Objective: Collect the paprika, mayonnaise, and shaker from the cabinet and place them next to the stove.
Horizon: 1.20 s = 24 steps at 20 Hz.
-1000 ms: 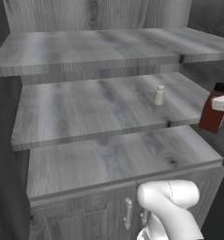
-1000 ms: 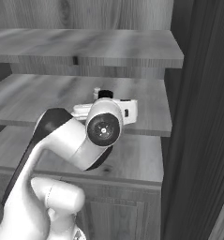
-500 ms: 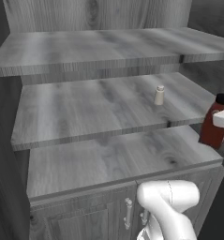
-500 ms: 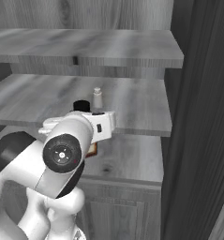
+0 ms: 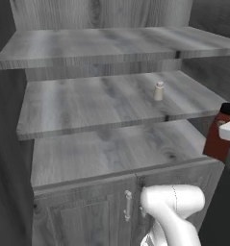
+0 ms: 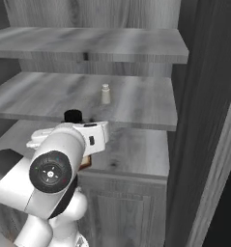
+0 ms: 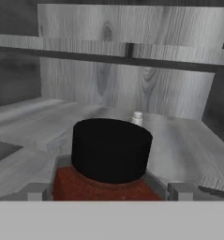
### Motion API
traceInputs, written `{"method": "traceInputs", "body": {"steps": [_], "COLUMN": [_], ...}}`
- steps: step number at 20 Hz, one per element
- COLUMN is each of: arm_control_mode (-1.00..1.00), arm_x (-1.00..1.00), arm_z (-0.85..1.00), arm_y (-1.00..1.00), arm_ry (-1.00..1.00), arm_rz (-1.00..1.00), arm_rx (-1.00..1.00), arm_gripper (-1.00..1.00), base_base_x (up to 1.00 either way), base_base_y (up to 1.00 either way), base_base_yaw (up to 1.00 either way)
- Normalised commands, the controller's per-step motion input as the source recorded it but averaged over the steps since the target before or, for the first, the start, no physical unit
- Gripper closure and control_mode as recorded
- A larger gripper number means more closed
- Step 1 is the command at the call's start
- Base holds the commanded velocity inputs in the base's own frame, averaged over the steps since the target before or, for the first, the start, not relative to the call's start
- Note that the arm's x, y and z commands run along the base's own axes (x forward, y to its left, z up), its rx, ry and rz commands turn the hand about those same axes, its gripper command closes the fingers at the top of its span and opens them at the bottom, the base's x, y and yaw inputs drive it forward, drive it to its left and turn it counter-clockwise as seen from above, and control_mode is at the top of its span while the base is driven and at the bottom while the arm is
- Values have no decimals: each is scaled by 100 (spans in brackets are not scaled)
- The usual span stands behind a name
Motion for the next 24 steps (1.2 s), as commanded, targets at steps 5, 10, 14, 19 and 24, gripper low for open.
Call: {"method": "traceInputs", "body": {"steps": [5,10,14,19,24], "arm_control_mode": [100,100,100,100,100], "arm_x": [0,0,0,0,0], "arm_z": [0,0,0,0,0], "arm_y": [0,0,0,0,0], "arm_ry": [0,0,0,0,0], "arm_rz": [0,0,0,0,0], "arm_rx": [0,0,0,0,0], "arm_gripper": [100,100,100,100,100], "base_base_x": [-100,-100,-100,-98,-76], "base_base_y": [0,9,31,44,66], "base_base_yaw": [18,24,26,28,34]}}
